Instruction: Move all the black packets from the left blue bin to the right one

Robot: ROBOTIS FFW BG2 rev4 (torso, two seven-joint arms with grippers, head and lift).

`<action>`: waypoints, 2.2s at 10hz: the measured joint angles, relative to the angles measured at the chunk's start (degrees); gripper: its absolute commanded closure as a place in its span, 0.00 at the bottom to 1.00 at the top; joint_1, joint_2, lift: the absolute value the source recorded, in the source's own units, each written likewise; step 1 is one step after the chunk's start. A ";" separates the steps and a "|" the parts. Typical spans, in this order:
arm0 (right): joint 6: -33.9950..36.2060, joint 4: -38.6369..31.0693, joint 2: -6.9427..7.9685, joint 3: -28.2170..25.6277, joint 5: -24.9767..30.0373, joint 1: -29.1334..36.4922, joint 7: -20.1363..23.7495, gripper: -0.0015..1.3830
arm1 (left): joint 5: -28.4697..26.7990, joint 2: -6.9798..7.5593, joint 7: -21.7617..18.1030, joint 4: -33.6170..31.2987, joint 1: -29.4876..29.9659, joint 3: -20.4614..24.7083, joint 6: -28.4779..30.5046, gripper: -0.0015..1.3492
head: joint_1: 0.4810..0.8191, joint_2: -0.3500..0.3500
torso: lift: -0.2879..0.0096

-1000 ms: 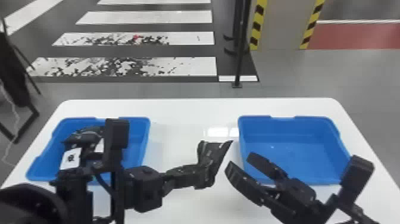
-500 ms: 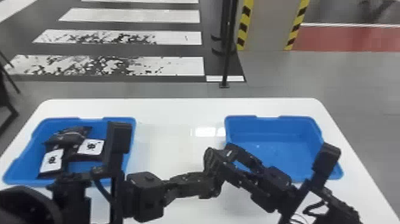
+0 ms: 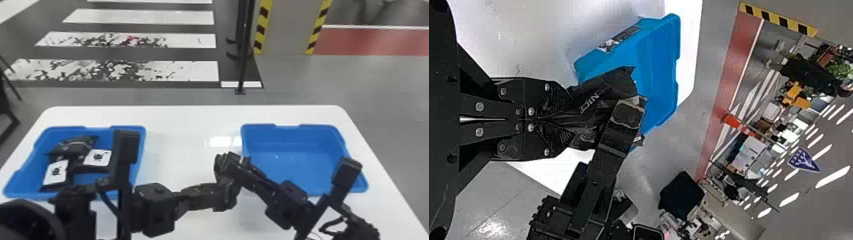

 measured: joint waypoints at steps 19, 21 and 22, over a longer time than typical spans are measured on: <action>-21.76 15.88 -1.56 -14.02 22.24 -7.22 -11.58 0.09 | -1.53 -6.26 -0.37 -4.15 15.48 23.50 -16.36 0.11 | 0.63 0.37 | 0.50; -23.65 7.74 0.66 -14.03 24.86 1.67 -12.35 0.09 | -4.49 -5.09 0.04 -2.85 12.97 25.28 -14.48 0.12 | 0.63 0.44 | 0.50; -24.02 4.64 1.60 -13.91 25.31 5.41 -12.37 0.09 | -6.10 -4.56 0.31 -1.87 11.19 25.92 -13.46 0.12 | 0.63 0.49 | 0.50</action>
